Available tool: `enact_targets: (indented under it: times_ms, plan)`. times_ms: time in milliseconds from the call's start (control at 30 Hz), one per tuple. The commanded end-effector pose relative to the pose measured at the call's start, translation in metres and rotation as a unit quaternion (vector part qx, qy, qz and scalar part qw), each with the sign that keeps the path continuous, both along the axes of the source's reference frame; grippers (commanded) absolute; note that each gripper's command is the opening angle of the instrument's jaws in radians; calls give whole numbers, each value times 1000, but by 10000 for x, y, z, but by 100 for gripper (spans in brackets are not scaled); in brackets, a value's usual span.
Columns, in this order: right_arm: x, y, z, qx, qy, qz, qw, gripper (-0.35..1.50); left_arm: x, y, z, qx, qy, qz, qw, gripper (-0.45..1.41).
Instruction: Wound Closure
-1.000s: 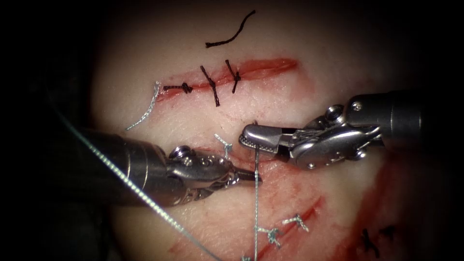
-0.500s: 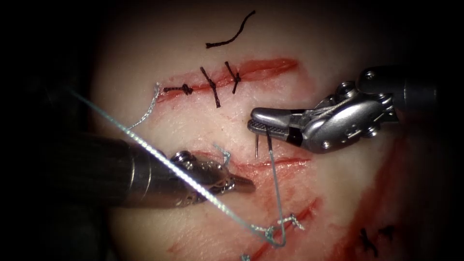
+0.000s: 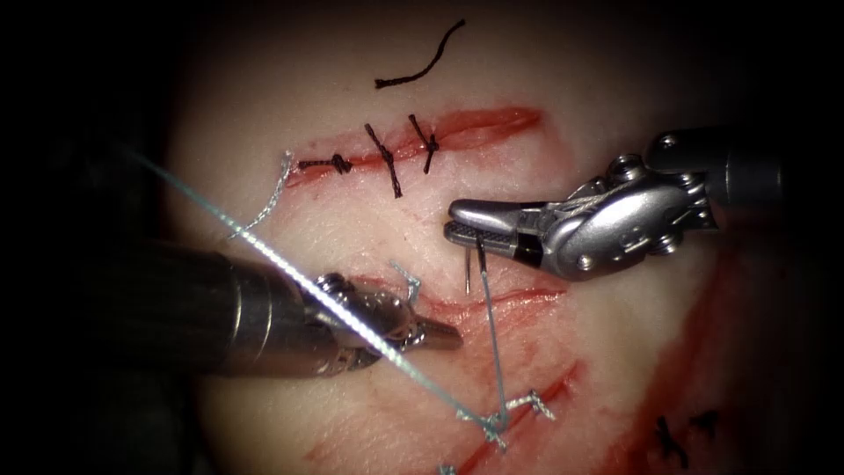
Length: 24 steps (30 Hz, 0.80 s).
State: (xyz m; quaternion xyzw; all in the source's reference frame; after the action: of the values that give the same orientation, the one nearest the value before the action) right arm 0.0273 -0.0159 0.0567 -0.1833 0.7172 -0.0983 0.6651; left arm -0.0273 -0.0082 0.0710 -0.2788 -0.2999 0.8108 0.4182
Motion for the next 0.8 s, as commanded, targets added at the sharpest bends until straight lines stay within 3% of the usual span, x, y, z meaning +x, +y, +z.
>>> enact_targets:
  times_ms: [33,367,567,700,800]
  plan:
    - [9,-1,4,8,0,-2,1000,-35,-5,-2,5,1,0,0,1000,-45]
    - [9,1,6,113,-14,-13,993,-35,-4,-3,5,1,-1,1,1000,-45]
    - [10,3,9,240,-5,-9,971,-35,-3,-3,4,1,-1,1,1000,-45]
    - [9,5,11,285,-3,-10,958,-35,-2,-2,2,2,-2,2,1000,-45]
    - [8,6,14,338,1,-11,941,-35,-1,0,0,3,-2,3,1000,-45]
